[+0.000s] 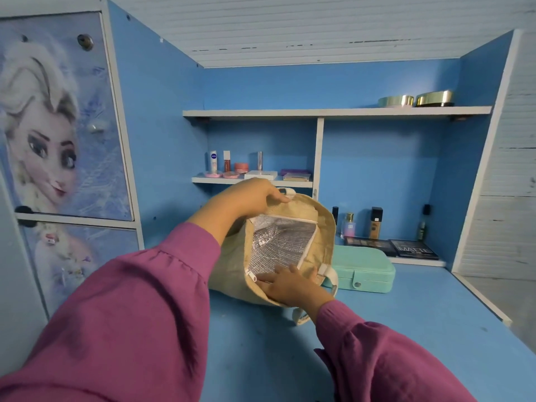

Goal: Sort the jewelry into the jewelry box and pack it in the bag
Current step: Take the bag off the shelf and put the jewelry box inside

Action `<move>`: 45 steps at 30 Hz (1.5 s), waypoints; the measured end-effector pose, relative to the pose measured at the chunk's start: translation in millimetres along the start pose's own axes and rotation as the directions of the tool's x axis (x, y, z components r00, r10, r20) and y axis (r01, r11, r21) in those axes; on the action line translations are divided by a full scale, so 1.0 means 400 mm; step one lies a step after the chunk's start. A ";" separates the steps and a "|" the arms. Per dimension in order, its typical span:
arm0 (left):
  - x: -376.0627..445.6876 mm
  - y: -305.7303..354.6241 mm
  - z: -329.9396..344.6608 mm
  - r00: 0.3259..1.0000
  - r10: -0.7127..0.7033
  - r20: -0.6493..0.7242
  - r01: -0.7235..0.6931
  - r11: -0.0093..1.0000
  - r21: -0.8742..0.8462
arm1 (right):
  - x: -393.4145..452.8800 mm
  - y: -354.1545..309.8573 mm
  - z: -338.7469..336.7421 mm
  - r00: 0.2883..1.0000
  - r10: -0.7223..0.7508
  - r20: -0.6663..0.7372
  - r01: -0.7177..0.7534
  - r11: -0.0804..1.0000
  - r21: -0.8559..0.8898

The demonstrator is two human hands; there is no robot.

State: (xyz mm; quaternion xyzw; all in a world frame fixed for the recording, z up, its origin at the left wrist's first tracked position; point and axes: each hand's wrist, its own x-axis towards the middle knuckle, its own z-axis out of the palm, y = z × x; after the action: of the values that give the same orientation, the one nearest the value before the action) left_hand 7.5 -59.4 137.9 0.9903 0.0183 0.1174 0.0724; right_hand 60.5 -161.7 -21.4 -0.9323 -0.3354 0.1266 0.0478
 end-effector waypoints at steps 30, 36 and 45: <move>0.008 0.002 0.054 0.999 -0.029 -0.032 0.029 0.999 0.022 | -0.103 0.207 0.103 0.500 0.734 -0.461 -0.429 0.672 0.604; 0.016 -0.004 0.063 0.999 -0.026 -0.030 0.027 1.000 0.006 | -0.061 0.234 0.086 0.580 0.762 -0.289 -0.520 0.619 0.589; 0.029 -0.027 0.080 0.999 -0.005 -0.035 0.006 1.000 0.017 | -0.015 0.230 0.065 0.573 0.776 -0.265 -0.504 0.588 0.632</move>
State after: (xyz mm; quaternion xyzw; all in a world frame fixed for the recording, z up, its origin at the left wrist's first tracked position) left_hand 26.3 -52.4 108.1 0.9886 0.0233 0.1341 0.0641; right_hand 105.4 -236.1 -61.1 -0.9404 0.1108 -0.0396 0.3191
